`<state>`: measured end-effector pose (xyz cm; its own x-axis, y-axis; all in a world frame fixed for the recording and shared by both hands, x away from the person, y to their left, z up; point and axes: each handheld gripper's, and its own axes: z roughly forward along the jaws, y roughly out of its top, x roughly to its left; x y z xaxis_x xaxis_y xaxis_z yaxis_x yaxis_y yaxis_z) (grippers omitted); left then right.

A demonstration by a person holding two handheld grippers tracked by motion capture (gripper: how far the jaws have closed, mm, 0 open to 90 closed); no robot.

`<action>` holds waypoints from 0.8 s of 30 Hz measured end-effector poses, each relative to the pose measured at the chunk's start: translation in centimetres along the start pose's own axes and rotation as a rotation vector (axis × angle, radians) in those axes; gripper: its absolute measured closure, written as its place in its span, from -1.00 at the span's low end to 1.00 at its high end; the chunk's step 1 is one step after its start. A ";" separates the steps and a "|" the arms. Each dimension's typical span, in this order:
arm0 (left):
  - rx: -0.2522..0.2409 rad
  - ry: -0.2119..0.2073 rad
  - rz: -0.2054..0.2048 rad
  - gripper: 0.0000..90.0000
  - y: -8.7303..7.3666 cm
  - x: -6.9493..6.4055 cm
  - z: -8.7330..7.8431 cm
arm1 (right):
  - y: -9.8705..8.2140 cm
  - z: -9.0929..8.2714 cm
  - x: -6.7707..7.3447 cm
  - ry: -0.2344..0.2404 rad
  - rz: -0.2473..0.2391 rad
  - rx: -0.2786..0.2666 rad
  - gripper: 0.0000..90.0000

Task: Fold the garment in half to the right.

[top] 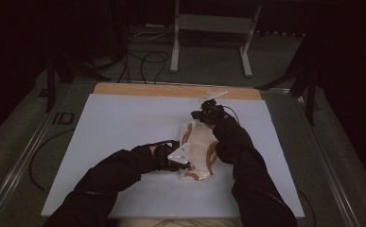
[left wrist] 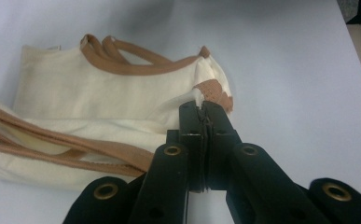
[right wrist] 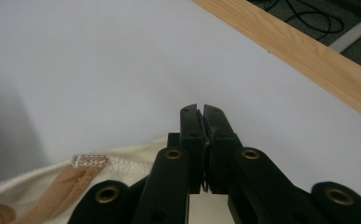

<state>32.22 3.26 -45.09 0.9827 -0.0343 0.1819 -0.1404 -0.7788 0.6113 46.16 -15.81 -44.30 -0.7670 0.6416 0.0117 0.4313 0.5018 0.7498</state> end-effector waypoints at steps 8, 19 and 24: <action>-0.017 -0.013 0.010 0.98 1.1 0.2 1.2 | -1.0 -1.1 -1.1 -0.018 0.020 -0.010 0.96; -0.030 -0.025 0.021 0.98 2.4 0.4 2.9 | -2.3 -2.1 -2.4 -0.039 0.050 -0.014 0.96; -0.035 -0.033 0.013 0.98 2.7 0.5 3.8 | -2.7 -2.4 -2.8 -0.044 0.062 -0.019 0.96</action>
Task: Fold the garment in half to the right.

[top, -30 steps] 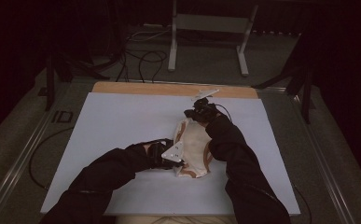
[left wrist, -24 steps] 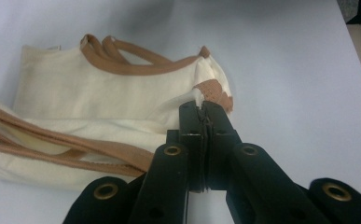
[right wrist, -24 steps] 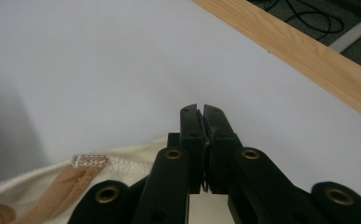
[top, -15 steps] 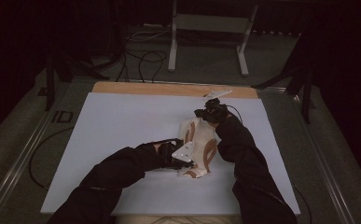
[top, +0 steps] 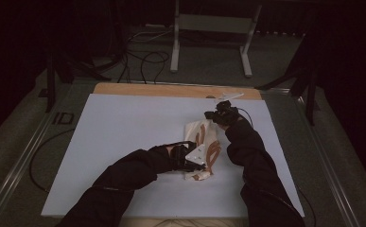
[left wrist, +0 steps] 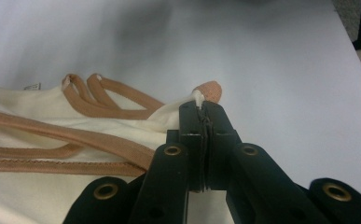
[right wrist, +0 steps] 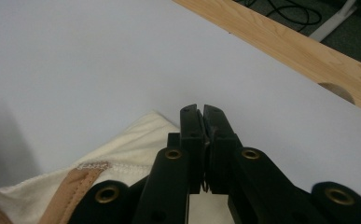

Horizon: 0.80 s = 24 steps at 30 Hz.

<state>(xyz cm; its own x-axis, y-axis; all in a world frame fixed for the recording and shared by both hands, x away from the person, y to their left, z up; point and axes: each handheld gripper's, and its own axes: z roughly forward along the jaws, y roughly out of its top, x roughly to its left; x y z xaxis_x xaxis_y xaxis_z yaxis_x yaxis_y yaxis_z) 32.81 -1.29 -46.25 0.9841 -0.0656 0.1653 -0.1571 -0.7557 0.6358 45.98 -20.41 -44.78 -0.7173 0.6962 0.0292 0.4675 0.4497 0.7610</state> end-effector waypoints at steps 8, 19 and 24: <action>-0.007 -0.009 -0.011 0.98 0.6 0.1 1.4 | -1.2 -0.2 -1.1 -0.010 0.014 0.004 0.96; 0.016 -0.018 -0.016 0.98 0.6 0.0 3.1 | -2.9 1.0 -1.8 -0.012 0.029 0.040 0.96; 0.013 -0.022 -0.027 0.98 0.5 0.0 3.4 | -3.6 1.6 -2.0 -0.020 0.037 0.057 0.96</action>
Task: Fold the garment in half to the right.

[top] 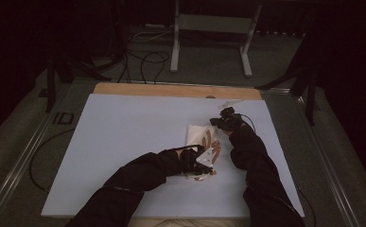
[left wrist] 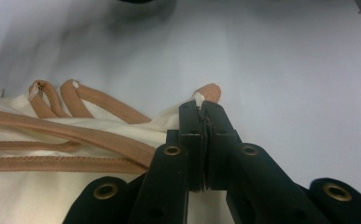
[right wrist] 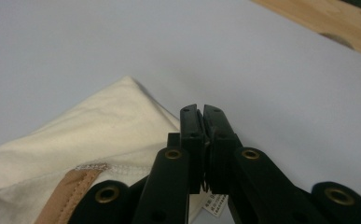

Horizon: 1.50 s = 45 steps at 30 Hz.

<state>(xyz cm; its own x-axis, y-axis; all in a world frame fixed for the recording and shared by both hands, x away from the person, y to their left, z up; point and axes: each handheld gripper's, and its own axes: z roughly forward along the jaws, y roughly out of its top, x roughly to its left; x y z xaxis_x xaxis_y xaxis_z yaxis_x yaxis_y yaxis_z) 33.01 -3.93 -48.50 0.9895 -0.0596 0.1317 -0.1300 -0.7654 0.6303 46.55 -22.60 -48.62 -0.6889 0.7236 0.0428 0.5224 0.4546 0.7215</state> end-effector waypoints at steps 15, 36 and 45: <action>-0.019 -0.002 -0.026 0.97 -0.3 0.0 0.9 | -1.4 1.5 -0.4 0.004 0.034 0.014 0.96; -0.059 -0.006 -0.078 0.30 0.1 -0.2 0.4 | -1.0 0.6 -0.1 0.041 0.075 -0.001 0.20; -0.126 0.029 -0.141 -0.13 -0.3 -0.2 -1.7 | 0.2 -0.4 1.4 0.070 0.055 -0.021 -0.01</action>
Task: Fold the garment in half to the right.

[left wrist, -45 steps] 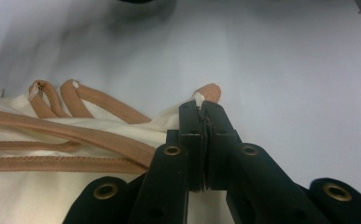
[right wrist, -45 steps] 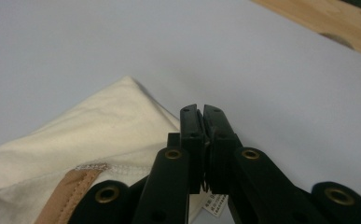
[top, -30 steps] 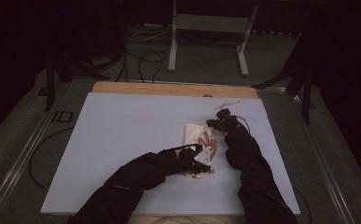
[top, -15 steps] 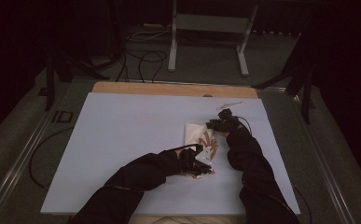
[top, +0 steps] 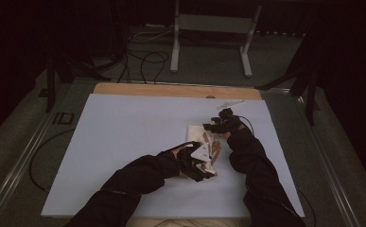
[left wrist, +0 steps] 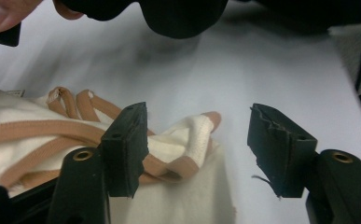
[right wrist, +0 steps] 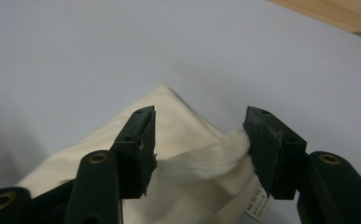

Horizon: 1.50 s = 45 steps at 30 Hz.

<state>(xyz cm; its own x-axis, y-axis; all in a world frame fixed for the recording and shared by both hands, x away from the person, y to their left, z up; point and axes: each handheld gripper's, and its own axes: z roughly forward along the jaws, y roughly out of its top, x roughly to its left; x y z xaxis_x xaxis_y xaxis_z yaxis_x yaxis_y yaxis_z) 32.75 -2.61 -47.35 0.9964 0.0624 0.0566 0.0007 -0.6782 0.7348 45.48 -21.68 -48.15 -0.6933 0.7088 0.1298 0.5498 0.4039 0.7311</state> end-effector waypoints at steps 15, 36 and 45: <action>-0.061 0.039 -0.076 -0.96 -2.0 -0.3 -3.9 | 1.0 -1.4 4.8 0.077 -0.110 0.000 0.02; -0.132 0.153 -0.215 -0.99 -7.8 -2.0 -9.3 | -2.0 -0.4 7.1 -0.066 -0.261 0.172 0.93; -0.186 0.237 -0.283 -0.99 -10.1 -2.9 -10.8 | -2.3 -2.9 6.3 -0.095 -0.223 0.095 0.94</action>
<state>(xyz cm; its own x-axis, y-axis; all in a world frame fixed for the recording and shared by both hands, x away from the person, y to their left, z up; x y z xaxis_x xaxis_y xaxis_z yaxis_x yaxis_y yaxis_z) 28.96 11.98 -47.65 0.9123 0.4087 -0.0273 0.2351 -0.4679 0.8519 38.53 -19.78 -47.08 -0.7583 0.6450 -0.0943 0.4321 0.6056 0.6682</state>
